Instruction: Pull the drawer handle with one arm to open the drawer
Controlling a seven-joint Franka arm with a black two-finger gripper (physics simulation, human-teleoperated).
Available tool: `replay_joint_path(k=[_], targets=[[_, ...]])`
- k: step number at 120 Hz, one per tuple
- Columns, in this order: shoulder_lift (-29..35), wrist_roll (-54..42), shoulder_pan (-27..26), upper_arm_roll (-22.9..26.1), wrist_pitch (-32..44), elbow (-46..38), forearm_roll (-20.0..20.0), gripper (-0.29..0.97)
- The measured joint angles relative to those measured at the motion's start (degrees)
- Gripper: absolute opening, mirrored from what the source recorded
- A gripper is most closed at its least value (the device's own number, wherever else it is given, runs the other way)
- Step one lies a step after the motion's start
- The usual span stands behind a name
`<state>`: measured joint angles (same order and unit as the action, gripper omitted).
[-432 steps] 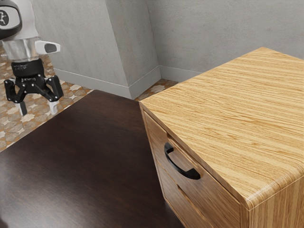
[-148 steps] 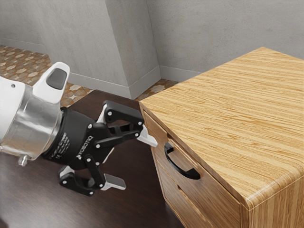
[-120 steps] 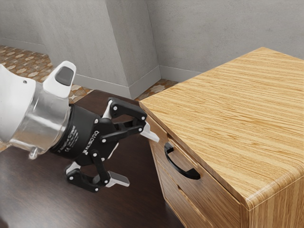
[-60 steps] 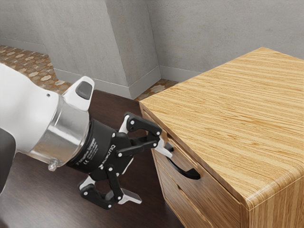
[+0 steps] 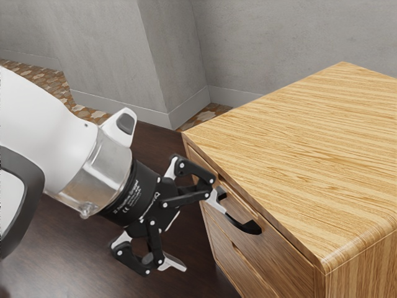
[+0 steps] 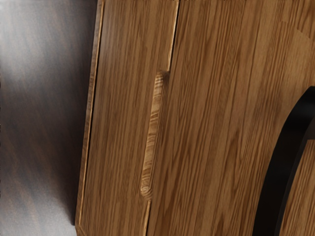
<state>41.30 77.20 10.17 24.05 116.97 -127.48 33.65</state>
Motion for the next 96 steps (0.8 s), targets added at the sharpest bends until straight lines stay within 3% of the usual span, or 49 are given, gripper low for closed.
replay_joint_path(k=[66,96], targets=[[-4.0,1.3,2.4,1.4,-1.9,1.8,-0.3,0.68],[-0.2,2.5,2.0,1.5,-6.0,1.0,-0.7,0.68]])
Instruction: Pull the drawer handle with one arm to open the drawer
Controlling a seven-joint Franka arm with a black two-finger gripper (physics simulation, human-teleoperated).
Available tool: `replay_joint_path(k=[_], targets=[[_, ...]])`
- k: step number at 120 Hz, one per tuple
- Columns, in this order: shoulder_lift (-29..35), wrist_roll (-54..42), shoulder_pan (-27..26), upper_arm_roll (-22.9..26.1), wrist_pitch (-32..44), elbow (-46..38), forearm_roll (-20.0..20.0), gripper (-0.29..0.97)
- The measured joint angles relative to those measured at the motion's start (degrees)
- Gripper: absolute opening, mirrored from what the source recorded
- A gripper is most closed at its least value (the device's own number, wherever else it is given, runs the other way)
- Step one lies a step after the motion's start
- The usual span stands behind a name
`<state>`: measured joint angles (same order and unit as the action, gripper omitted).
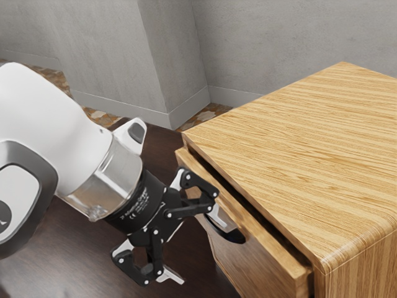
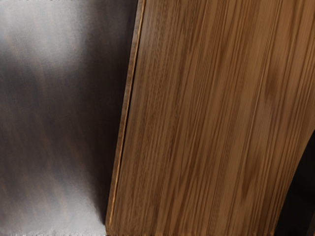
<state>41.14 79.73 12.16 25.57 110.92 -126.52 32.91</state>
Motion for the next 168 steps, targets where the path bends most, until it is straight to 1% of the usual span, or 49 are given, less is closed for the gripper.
replay_joint_path(k=[13,27,51,71,85,96,103,112,119,123,135,142,148,153,159,168], targets=[[1.8,1.0,-0.3,-0.8,-2.7,-0.7,-1.2,0.68],[4.5,2.3,-1.3,-3.2,-5.4,-2.8,-3.2,0.68],[11.3,4.5,-4.2,-7.0,-8.4,-10.6,-4.5,0.67],[18.6,6.9,-6.2,-8.7,-11.4,-12.8,-4.7,0.67],[24.0,9.1,-9.9,-11.6,-13.8,-13.9,-6.7,0.68],[26.1,10.7,-11.4,-13.6,-15.5,-12.8,-9.4,0.68],[25.6,11.5,-11.1,-14.3,-17.1,-7.3,-11.0,0.68],[23.5,12.5,-8.8,-14.5,-19.5,2.8,-13.1,0.68],[21.8,13.2,-7.6,-15.0,-21.3,7.0,-14.2,0.68],[21.0,13.5,-7.4,-16.7,-22.6,7.9,-14.6,0.68],[19.0,14.3,-6.1,-25.7,-28.1,8.7,-16.2,0.68],[17.9,13.0,-3.8,-29.8,-31.1,8.8,-18.9,0.68],[15.9,10.6,-3.2,-32.6,-33.0,8.8,-21.6,0.68],[13.3,8.1,-3.0,-33.9,-34.2,8.8,-23.6,0.68],[11.0,5.2,-3.3,-34.3,-35.0,9.0,-25.2,0.68],[9.4,1.2,-6.1,-33.9,-35.6,9.6,-28.0,0.68]])
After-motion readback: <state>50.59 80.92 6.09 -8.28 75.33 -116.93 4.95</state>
